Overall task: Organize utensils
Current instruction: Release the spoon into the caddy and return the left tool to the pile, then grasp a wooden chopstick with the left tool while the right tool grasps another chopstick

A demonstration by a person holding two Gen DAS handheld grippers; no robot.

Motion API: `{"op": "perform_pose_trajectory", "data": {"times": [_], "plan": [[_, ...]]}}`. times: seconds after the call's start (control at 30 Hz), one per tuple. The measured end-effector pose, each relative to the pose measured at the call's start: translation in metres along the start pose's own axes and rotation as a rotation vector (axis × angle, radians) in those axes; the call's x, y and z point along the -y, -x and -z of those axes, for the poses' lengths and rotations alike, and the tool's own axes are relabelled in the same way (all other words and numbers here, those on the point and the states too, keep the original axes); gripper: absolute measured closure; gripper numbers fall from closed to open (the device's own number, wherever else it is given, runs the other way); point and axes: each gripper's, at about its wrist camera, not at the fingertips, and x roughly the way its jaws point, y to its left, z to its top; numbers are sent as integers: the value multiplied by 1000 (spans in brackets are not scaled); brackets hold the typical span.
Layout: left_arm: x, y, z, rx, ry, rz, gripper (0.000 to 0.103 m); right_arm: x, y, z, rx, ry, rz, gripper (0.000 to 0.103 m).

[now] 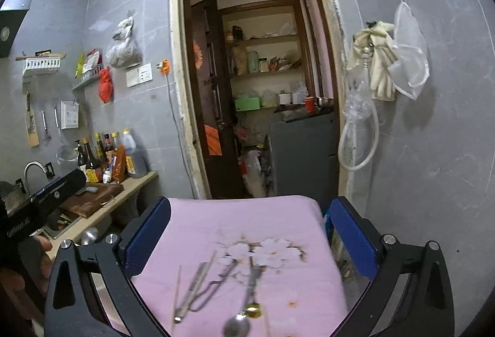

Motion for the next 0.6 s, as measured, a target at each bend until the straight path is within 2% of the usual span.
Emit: {"op": "perform_pose_trajectory", "data": {"times": [0.27,0.33,0.47,0.6], "plan": [[53,-30,24,-50,-40,-52,0,63,-33,8,-48,-12,-43,1],[60,-40,30,-76,-58,-86,0,77,-44,14,-84,-17,-60,1],[73,-66,42,-143,-71,-88,0,107,-74,36,-193,-86,-124,3],[80,-87,53,-194,-92,-84,2,121,-96,60,-264,-110,-148,32]]}}
